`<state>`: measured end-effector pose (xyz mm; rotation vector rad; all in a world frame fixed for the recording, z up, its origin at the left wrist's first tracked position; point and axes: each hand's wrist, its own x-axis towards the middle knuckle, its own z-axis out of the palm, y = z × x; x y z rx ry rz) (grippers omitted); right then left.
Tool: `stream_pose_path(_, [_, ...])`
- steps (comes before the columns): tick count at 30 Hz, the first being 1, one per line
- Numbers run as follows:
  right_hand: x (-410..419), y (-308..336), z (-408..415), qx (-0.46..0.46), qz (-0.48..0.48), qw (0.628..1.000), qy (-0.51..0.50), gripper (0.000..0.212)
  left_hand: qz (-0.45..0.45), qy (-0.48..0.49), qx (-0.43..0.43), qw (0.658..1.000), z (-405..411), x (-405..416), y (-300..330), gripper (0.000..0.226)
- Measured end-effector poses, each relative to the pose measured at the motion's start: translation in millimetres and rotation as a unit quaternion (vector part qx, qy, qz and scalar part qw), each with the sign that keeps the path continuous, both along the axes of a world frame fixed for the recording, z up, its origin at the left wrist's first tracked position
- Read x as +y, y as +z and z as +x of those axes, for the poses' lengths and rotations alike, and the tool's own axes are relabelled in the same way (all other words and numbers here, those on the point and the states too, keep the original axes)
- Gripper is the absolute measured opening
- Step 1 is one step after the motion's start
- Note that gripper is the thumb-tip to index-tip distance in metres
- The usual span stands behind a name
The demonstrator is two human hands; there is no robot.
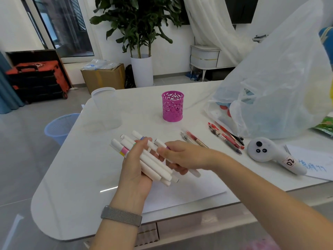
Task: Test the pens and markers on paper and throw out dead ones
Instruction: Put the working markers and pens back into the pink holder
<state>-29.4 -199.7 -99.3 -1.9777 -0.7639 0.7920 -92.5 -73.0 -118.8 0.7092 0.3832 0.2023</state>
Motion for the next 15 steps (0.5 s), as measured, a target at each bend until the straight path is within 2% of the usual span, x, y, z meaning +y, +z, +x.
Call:
stream_pose_path(1, [4, -2, -3, -0.027, -0.010, 1.000, -0.010, 0.036, -0.001, -0.011, -0.008, 1.000, -1, 0, 2, 0.004])
stream_pose_path(3, [10, -3, -9, -0.044, -0.004, 0.999, -0.023, 0.041, 0.030, 0.000, -0.006, 1.000, -3, 2, 2, 0.020])
stream_pose_path(6, [16, -2, -18, -0.010, 0.031, 0.999, -0.030, 0.046, 0.111, 0.054, 0.014, 0.992, -3, 3, 1, 0.047])
stream_pose_path(11, [21, 2, -24, -0.026, 0.052, 0.997, -0.050, 0.043, 0.146, 0.054, 0.012, 0.988, -3, 7, 5, 0.060])
stream_pose_path(13, [22, 2, -26, -0.012, 0.061, 0.996, -0.064, 0.039, 0.147, 0.049, 0.006, 0.988, -4, 7, 7, 0.050])
stream_pose_path(15, [24, 2, -25, 0.002, 0.090, 0.990, -0.107, 0.040, 0.145, 0.083, 0.001, 0.986, -5, 8, 7, 0.033])
